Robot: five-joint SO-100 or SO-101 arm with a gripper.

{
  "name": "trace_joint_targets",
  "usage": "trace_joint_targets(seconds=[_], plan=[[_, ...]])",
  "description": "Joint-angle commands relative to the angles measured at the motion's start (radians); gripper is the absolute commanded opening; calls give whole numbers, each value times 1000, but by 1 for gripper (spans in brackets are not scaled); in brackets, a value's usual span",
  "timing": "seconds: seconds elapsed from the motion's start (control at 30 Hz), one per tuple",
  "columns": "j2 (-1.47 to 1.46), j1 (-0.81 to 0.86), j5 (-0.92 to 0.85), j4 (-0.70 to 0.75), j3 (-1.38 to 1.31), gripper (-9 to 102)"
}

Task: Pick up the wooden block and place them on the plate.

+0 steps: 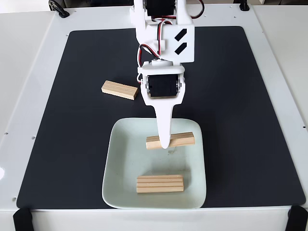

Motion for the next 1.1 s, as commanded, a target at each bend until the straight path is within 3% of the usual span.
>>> trace_joint_targets(seconds=[0.0, 0.57, 0.83, 0.93, 1.07], plan=[[-14, 18, 8, -8, -91, -1], [-80, 38, 8, -25, -264, -1], [-80, 49, -2, -121, -242, 0], [-81, 52, -3, -120, -233, 5], [-72, 54, -3, -120, -193, 20]])
